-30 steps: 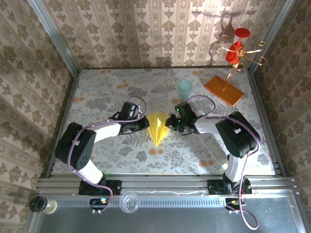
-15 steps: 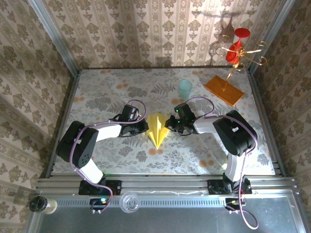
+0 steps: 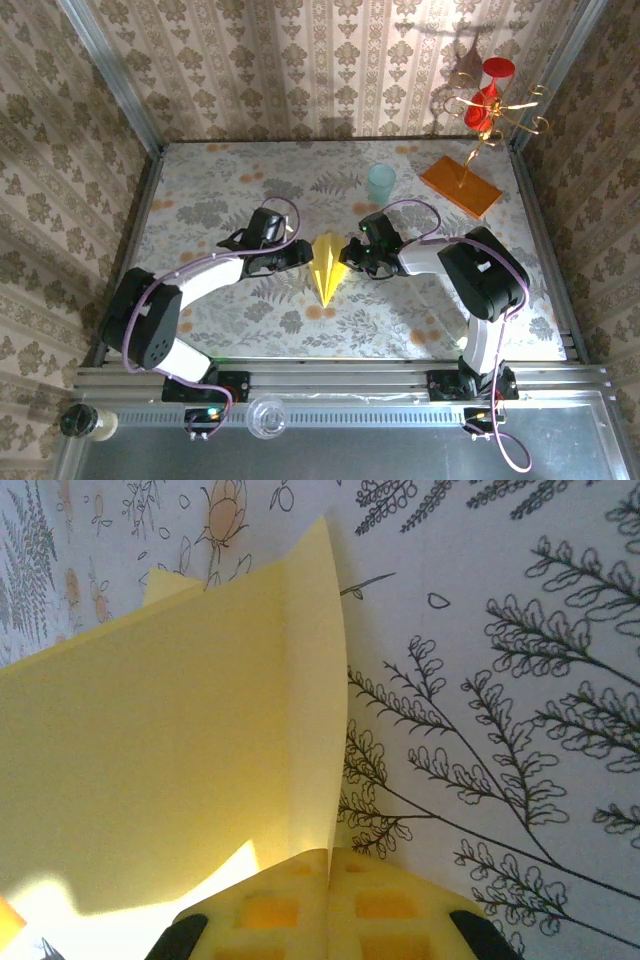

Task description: Fold a paper plane with a square sheet of paper (pick it up from the middle)

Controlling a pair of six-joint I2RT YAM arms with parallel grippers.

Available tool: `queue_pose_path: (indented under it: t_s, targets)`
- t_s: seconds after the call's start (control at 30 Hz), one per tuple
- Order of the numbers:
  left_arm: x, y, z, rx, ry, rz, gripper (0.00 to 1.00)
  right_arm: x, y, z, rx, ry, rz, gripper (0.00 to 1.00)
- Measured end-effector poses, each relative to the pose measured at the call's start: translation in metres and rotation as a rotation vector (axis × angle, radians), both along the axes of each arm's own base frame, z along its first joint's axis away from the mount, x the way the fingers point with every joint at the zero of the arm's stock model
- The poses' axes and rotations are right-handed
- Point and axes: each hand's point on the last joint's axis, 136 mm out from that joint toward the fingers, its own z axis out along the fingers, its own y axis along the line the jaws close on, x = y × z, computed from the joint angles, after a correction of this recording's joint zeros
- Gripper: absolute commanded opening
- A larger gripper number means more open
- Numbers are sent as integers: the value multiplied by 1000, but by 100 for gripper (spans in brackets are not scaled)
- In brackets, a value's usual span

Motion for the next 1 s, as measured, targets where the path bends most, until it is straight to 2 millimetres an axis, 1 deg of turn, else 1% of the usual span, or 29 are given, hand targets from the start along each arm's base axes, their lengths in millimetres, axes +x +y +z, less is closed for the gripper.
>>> queue_pose_path:
  t_s: [0.1, 0.2, 0.27, 0.3, 0.4, 0.6, 0.83, 0.93, 1.0]
  targets:
    - [-12, -10, 1, 12, 5, -44, 43, 0, 0, 0, 3, 3, -1, 1]
    - [-25, -16, -8, 38, 33, -84, 44, 0, 0, 0, 5, 8, -6, 1]
    - [-31, -19, -16, 56, 53, -102, 45, 0, 0, 0, 6, 10, -7, 1]
    - [-32, -20, -20, 66, 63, -111, 45, 0, 0, -1, 6, 11, -8, 1]
    - [-33, -24, -29, 85, 83, -127, 41, -1, 0, -1, 6, 13, -9, 1]
    - [-36, -36, -30, 74, 92, -168, 41, -1, 0, -1, 6, 13, -9, 1]
    - [-43, -47, -38, 84, 117, -220, 43, -1, 0, -1, 6, 13, -9, 1]
    - [-46, -56, -36, 103, 108, -258, 46, -1, 0, -1, 6, 13, -9, 1]
    - [-46, -61, -34, 119, 91, -282, 50, -1, 0, -1, 6, 13, -9, 1]
